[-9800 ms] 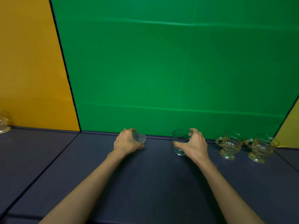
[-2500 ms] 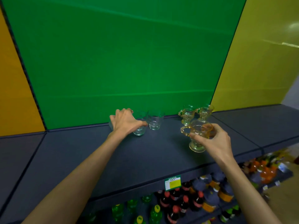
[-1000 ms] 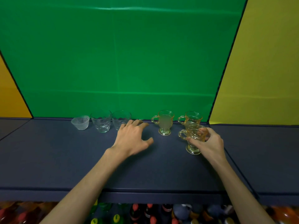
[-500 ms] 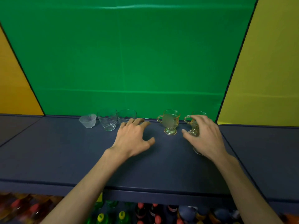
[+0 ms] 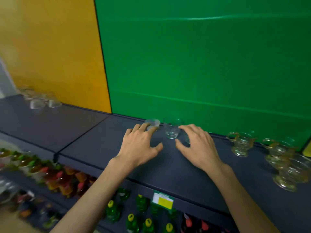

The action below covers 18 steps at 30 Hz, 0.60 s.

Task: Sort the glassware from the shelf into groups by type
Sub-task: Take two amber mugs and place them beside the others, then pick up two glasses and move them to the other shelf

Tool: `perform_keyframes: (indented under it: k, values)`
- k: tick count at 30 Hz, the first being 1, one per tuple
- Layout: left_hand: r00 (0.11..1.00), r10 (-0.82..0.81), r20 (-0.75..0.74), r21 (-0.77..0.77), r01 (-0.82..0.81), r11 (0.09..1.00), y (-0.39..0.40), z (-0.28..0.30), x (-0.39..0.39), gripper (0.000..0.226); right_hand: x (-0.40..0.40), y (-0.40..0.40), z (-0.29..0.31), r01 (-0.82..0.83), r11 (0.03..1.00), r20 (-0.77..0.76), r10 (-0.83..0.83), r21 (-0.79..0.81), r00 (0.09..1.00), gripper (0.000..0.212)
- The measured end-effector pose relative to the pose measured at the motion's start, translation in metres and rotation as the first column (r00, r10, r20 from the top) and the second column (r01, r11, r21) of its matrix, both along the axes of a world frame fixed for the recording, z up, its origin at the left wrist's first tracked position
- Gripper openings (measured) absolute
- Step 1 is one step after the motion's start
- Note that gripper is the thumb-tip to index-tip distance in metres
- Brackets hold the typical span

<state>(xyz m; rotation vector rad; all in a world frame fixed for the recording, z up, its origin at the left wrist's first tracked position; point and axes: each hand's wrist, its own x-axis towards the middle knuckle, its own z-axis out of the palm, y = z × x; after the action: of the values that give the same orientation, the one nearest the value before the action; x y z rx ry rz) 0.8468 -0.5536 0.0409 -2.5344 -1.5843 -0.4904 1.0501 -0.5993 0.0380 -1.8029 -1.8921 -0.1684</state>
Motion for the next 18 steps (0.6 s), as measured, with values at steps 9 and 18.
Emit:
perform_keyframes:
  k: [9,18]
  values:
    - [0.980,0.198,-0.005,-0.036,-0.198,0.979,0.017,-0.005,-0.181,0.072,-0.187,0.051,0.001,-0.215,0.976,0.008,0.215,-0.038,0.977,0.051]
    - [0.945,0.328,-0.002,-0.039,-0.328,0.944,0.024,-0.012,-0.371,0.072,-0.381,0.097,-0.013,-0.334,0.940,0.021,0.336,-0.073,0.942,0.050]
